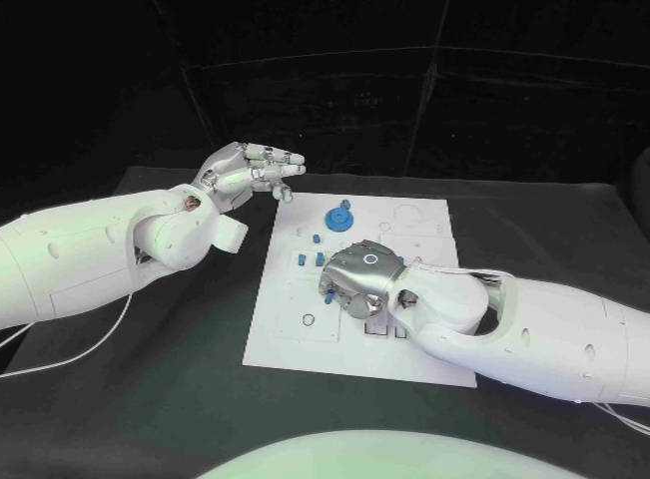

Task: Assemble the parts on the task board

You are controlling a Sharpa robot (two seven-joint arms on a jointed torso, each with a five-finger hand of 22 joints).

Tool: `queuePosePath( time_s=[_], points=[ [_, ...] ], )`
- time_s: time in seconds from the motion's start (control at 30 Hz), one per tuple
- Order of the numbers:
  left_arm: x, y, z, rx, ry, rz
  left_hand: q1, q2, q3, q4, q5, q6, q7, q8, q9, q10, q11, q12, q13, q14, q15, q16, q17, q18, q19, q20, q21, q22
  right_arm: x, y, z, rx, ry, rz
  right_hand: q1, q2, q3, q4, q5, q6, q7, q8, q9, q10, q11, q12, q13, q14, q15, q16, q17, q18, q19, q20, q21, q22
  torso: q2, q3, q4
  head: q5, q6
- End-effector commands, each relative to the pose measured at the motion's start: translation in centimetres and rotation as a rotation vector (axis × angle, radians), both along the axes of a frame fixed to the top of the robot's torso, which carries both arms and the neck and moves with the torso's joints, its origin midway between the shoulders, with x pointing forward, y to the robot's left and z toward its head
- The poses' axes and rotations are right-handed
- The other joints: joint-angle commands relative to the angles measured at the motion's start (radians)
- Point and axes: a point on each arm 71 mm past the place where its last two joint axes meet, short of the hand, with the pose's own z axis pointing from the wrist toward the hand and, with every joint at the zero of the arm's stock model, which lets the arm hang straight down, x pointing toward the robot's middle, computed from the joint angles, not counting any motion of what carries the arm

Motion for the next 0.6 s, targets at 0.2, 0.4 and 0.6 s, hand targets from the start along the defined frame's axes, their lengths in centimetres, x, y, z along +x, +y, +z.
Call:
queuePosePath(
  time_s=[0.2, 0.4, 0.6],
  points=[
    [-0.05, -0.06, 0.11, -0.01, 0.003, -0.012, 0.007, 0.006, -0.006, -0.002, 0.003, -0.005, -0.002, 0.005, 0.0, -0.008, 0.001, 0.005, 0.001, -0.005, 0.003, 0.005, -0.001, 0.015, 0.007, -0.002, -0.007, -0.001, -0.18, 0.38, 0.04, -0.021, -0.011, 0.018, -0.013, -0.003, -0.005, 0.005, 0.003, 0.004, 0.001, 0.005, 0.001, 0.006, 0.001, -0.002, -0.001, 0.03, -0.003, 0.003, 0.0, 0.002, 0.007, 0.003, 0.007, 0.002, -0.001, -0.0006, 0.0002, -0.003, -0.001],
    [-0.06, 0.0, 0.1, -0.009, 0.004, -0.012, 0.007, 0.006, -0.006, -0.002, 0.003, -0.005, -0.002, 0.005, 0.0, -0.008, 0.001, 0.005, 0.001, -0.005, 0.003, 0.005, -0.001, 0.015, 0.007, -0.002, -0.007, -0.001, -0.24, 0.4, -0.01, -0.029, -0.006, 0.022, -0.018, -0.007, -0.008, 0.006, 0.003, 0.004, 0.0, 0.005, 0.001, 0.007, 0.0, -0.003, -0.001, 0.03, -0.003, 0.003, -0.001, 0.002, 0.006, 0.003, 0.007, 0.002, -0.001, -0.0002, 0.0009, -0.004, 0.0],
    [-0.06, 0.03, 0.1, -0.009, 0.004, -0.012, 0.008, 0.007, -0.008, -0.003, 0.003, -0.007, -0.001, 0.005, 0.0, -0.01, 0.002, 0.006, 0.0, -0.006, 0.003, 0.005, -0.002, 0.015, 0.007, -0.002, -0.008, -0.002, -0.27, 0.3, -0.07, -0.036, 0.001, 0.022, -0.023, -0.011, -0.013, 0.007, 0.005, 0.004, 0.0, 0.004, 0.001, 0.007, 0.0, -0.004, -0.002, 0.03, -0.004, 0.004, -0.001, 0.002, 0.006, 0.002, 0.006, 0.001, 0.0, 0.0004, 0.0003, -0.004, 0.0]
  ],
)
